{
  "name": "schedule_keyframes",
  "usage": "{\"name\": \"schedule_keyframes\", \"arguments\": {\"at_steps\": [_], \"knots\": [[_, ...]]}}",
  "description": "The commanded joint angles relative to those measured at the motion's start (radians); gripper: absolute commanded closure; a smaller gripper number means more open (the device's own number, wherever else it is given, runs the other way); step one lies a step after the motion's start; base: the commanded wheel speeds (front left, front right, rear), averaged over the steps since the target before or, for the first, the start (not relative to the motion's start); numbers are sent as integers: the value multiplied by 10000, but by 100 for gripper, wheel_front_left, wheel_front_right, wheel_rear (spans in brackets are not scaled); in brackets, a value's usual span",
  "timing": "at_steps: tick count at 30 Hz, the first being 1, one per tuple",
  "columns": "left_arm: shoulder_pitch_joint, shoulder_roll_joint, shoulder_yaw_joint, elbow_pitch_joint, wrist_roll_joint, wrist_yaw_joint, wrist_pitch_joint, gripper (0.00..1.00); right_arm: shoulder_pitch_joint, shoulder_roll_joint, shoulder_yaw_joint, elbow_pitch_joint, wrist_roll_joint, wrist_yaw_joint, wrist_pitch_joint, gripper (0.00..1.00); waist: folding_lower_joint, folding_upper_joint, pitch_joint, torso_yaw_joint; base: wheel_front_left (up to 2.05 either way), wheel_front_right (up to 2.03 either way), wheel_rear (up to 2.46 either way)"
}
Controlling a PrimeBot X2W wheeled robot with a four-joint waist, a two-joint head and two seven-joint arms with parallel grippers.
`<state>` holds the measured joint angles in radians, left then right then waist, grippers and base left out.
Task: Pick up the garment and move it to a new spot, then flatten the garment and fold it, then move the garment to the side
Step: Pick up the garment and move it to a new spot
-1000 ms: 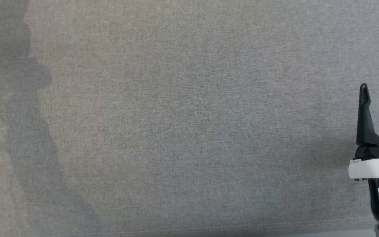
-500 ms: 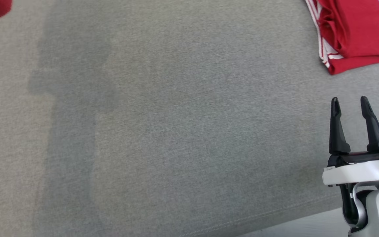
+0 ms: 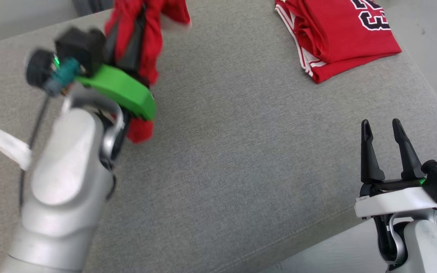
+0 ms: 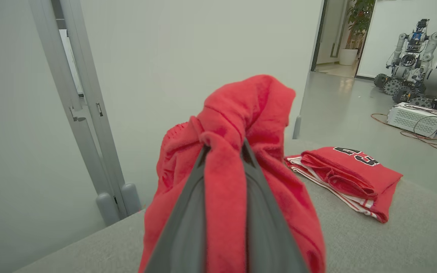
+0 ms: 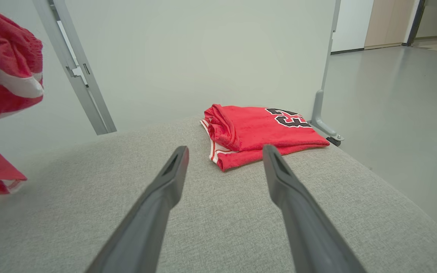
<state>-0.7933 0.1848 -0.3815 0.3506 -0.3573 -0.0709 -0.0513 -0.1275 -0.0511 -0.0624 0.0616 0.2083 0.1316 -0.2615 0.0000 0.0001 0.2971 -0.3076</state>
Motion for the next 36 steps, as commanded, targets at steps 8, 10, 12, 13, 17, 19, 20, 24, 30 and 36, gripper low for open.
{"name": "schedule_keyframes", "arguments": {"at_steps": [8,10,12,13,17,19,20,24,30,36], "knots": [[2191,-544,-740,1170,-3,194,-695,100,-135,3,205,-13,269,-20,-42,0,0,-1,11,-114,0,0,0],[2457,-662,-879,1374,-39,183,-903,76,-66,3,160,35,277,-20,-43,0,0,-1,-30,-23,0,0,0],[2636,-765,-1024,1547,-60,112,-1099,5,-5,4,147,91,273,-20,-43,0,0,-1,-107,108,0,0,0],[2671,-799,-1059,1598,-39,130,-1207,0,12,4,164,109,263,-20,-43,0,0,-1,-149,161,0,0,0],[2602,-928,-1079,1563,-27,244,-1653,0,91,3,206,164,206,-20,-44,0,0,-1,-420,425,0,0,0],[2558,-913,-1026,1489,-4,290,-1805,0,161,1,188,199,155,-20,-44,0,0,-1,-600,576,0,0,0],[2557,-881,-991,1443,27,290,-1878,0,196,3,165,211,121,-19,-44,0,0,-1,-713,669,0,0,0],[2771,-774,-684,1183,-58,472,-2065,0,321,0,113,247,-8,-19,-45,0,0,-1,-1097,1018,0,0,0],[3333,-486,-40,578,-78,774,-2142,0,526,-1,29,312,-167,-19,-43,0,0,-1,-1622,1670,0,0,0],[4462,-157,858,-465,151,1035,-2124,0,698,-1,6,380,-300,-19,-42,0,0,-1,-2069,2308,0,0,0]]}}
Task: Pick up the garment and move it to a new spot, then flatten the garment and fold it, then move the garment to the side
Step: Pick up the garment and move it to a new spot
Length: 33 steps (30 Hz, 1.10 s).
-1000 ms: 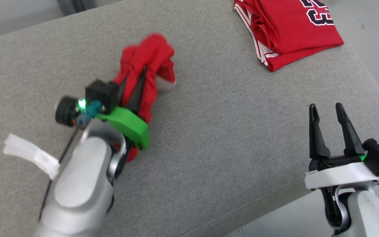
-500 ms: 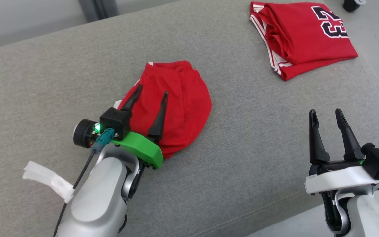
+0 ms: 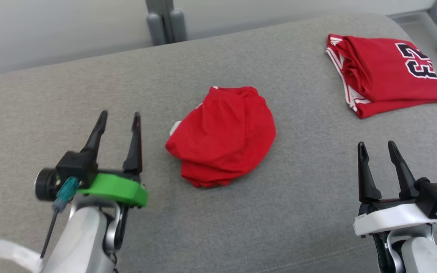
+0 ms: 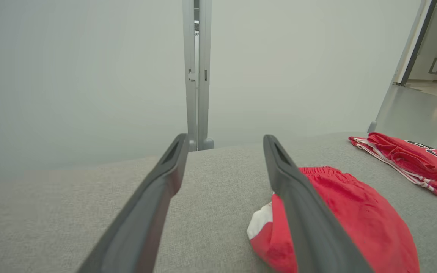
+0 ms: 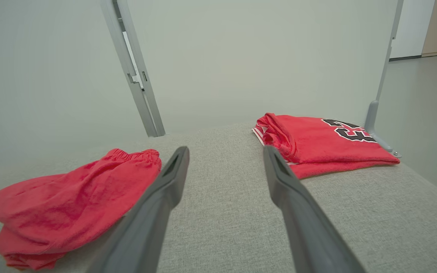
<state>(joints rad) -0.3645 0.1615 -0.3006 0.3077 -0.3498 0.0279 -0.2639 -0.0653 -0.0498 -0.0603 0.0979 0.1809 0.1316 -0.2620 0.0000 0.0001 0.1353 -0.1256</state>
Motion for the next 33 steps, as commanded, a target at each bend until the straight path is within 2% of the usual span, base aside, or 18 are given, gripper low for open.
{"name": "schedule_keyframes", "arguments": {"at_steps": [1,8,12,21,33], "knots": [[388,109,232,-189,114,88,3,0,141,-15,-10,14,-63,-19,-36,0,0,-1,-538,608,0,0,0],[1791,249,1390,-967,250,204,-1,0,448,-16,56,76,-230,-20,-32,0,0,-1,-1058,1255,0,0,0],[2420,339,1726,-1171,395,100,0,0,527,-19,64,56,-308,-19,-3,0,0,-1,-1285,1434,0,0,0],[3501,496,2151,-1573,738,-59,-1,0,854,-125,98,-215,-339,-20,208,0,0,-1,-1456,1686,0,0,0],[3750,319,2307,-1588,583,-693,-1,0,1034,-278,262,-448,-277,-19,394,0,0,-1,-1352,1729,0,0,0]]}}
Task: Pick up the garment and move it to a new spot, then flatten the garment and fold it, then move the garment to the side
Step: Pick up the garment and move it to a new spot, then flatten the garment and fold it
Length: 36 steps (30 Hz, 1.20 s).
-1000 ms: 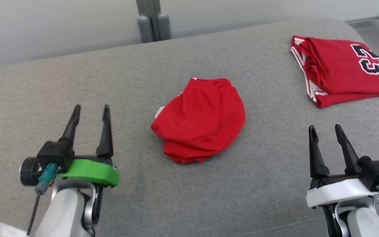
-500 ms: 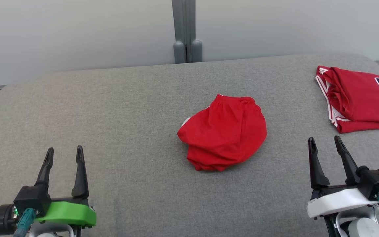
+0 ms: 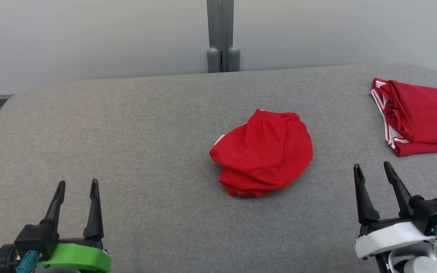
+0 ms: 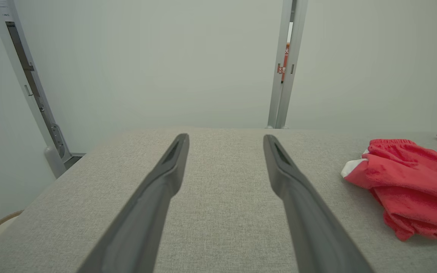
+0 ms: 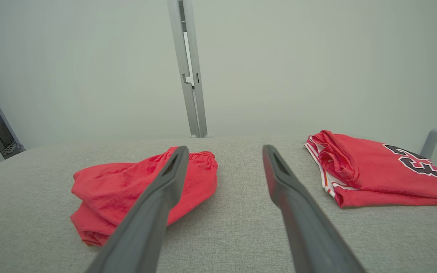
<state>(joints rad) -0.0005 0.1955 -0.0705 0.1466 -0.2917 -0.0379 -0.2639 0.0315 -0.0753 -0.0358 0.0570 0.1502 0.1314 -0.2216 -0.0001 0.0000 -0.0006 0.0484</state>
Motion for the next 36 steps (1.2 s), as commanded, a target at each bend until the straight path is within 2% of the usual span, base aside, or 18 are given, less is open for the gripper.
{"name": "schedule_keyframes", "arguments": {"at_steps": [1,11,36], "knots": [[85,-41,6,49,14,-66,-1,0,86,-17,25,-49,29,-17,7,0,1,0,12,-27,0,0,0],[-144,-166,-2,300,80,-271,-1,0,112,-60,166,-12,158,-19,224,0,1,0,99,-155,0,0,0],[-203,-347,248,375,250,-300,-2,0,83,-118,175,156,268,-19,324,0,1,0,180,-165,0,0,0]]}}
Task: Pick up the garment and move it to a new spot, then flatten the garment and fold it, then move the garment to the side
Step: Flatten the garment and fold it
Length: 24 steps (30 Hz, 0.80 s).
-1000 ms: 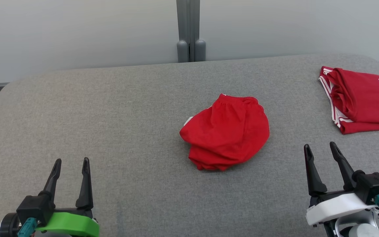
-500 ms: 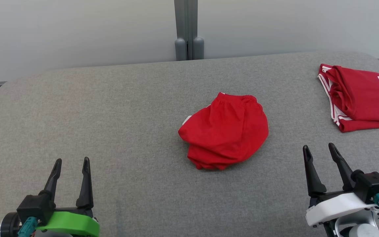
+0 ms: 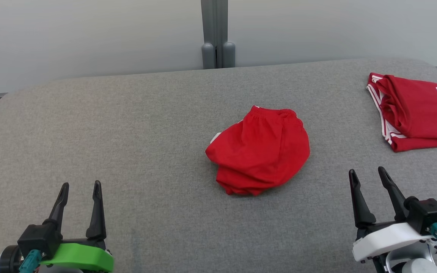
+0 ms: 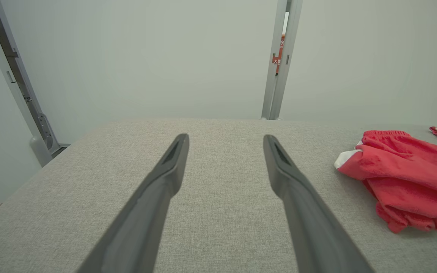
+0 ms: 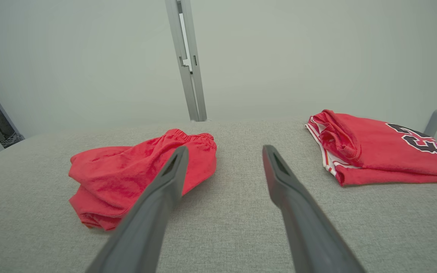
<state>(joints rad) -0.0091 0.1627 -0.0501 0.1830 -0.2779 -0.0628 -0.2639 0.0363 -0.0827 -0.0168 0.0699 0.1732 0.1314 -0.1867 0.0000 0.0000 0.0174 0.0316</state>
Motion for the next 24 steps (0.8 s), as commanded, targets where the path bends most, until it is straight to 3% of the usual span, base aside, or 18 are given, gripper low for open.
{"name": "schedule_keyframes", "arguments": {"at_steps": [1,9,18,24], "knots": [[-121,-21,58,9,112,-48,-2,0,19,-50,-13,48,44,-17,-28,0,0,0,4,6,0,0,0],[-339,-93,29,14,156,-67,-2,0,-911,-354,422,356,-26,-17,47,0,0,0,259,142,0,0,0],[-864,-260,-110,75,316,-147,-2,0,-3536,-1116,1467,1219,-308,-19,934,0,0,0,1060,588,0,0,0],[-1341,-449,-241,187,426,-237,0,0,-5319,-1550,2120,2485,-192,-19,1390,0,0,0,1639,1065,0,0,0]]}}
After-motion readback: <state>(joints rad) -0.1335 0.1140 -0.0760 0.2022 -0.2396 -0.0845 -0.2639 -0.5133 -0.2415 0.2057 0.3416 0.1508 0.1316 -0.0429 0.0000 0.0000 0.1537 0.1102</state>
